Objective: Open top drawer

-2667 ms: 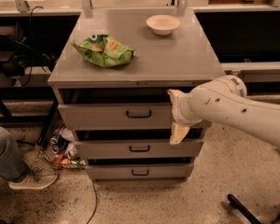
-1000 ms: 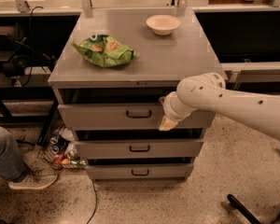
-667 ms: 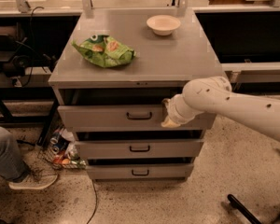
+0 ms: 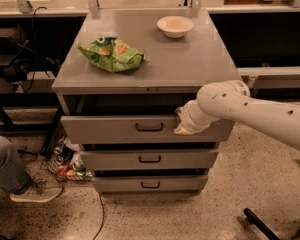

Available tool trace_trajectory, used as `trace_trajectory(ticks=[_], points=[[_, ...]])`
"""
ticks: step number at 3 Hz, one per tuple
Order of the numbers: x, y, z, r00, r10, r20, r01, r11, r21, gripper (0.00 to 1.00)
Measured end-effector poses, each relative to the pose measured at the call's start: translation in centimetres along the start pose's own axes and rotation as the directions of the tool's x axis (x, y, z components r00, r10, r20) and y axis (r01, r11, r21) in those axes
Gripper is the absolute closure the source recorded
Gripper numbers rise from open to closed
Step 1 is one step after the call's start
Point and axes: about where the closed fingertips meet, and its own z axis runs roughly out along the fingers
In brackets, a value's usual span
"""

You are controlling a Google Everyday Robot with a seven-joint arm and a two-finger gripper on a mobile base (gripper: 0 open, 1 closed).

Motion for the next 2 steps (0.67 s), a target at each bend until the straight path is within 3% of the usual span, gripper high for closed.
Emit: trace_trajectory(ticks=[2], points=[[0.40, 1.61, -0.90, 1.000, 0.009, 0.018, -0.008, 0.9997, -0.023, 1.00]])
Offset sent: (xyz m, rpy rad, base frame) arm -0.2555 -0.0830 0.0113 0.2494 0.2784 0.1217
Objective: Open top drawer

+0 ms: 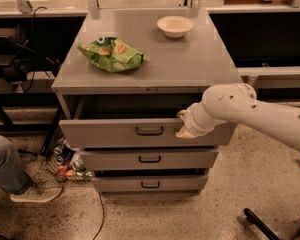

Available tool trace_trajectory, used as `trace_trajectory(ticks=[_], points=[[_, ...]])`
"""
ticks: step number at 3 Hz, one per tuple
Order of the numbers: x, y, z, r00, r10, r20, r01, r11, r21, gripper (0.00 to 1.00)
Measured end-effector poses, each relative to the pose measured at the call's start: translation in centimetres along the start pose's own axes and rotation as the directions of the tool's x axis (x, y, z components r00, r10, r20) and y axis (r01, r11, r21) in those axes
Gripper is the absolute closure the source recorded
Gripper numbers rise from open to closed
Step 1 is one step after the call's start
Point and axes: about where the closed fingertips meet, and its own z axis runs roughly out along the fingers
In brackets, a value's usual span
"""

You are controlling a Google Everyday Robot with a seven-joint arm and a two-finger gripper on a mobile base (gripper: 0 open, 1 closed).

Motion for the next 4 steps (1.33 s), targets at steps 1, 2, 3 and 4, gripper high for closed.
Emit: trace_trajectory(ticks=[1, 2, 3, 4], points=[[0.12, 1.26, -0.24, 1.000, 0.001, -0.010, -0.001, 0.9999, -0.017, 1.00], [0.06, 1.19, -0.42, 1.000, 0.001, -0.010, -0.001, 0.9999, -0.017, 1.00], [0.13, 2.10, -0.73, 1.000, 0.009, -0.013, -0.010, 0.9997, -0.023, 1.00], [0.10, 2.06, -0.81, 1.000, 0.009, -0.013, -0.010, 0.9997, -0.023, 1.00]])
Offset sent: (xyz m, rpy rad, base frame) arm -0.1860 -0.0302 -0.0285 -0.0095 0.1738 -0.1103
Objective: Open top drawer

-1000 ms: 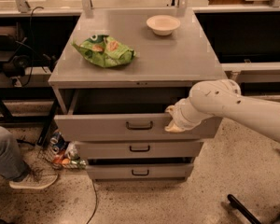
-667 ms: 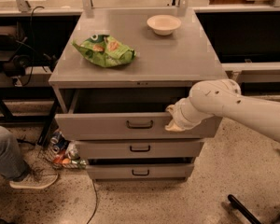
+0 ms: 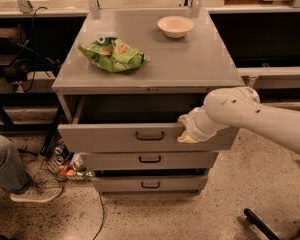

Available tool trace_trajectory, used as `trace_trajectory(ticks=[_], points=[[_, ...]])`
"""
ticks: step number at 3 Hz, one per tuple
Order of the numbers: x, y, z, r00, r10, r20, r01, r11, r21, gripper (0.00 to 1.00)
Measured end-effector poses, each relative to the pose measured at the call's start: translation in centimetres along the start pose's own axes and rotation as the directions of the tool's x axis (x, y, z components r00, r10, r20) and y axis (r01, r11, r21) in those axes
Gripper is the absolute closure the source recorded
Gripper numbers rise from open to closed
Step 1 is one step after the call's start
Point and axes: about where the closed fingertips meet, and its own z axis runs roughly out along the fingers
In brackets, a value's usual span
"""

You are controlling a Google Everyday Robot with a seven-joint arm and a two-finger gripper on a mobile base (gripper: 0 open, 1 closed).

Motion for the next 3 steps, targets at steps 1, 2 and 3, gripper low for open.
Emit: trace_trajectory(ticks=[1, 2, 3], points=[[0.01, 0.64, -0.27, 1.000, 0.007, -0.004, -0.007, 1.0000, -0.006, 1.00], [0.01, 1.26, -0.53, 1.000, 0.015, -0.009, -0.015, 0.9998, -0.012, 1.00], [0.00, 1.26, -0.56, 1.000, 0.015, -0.009, -0.015, 0.9998, -0.012, 1.00]])
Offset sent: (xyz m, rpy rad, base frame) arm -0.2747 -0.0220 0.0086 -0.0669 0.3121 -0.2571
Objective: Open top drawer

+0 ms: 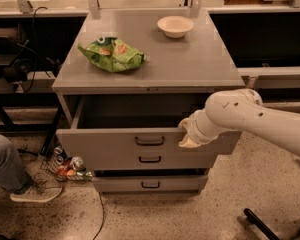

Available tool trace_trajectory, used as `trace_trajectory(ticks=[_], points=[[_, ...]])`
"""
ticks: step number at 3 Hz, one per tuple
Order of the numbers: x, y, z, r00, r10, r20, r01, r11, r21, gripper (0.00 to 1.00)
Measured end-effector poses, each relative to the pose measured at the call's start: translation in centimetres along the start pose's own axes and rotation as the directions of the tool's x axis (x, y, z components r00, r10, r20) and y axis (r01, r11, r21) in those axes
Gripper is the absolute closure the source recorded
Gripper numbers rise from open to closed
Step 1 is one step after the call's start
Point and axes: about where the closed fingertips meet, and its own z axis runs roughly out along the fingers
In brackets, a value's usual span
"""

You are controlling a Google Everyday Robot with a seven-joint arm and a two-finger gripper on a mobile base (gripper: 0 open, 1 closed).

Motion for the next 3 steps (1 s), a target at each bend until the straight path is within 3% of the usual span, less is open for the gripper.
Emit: trace_trajectory(ticks=[3], points=[[-0.02, -0.01, -0.06, 1.000, 0.000, 0.000, 0.000, 1.0000, 0.000, 1.00]])
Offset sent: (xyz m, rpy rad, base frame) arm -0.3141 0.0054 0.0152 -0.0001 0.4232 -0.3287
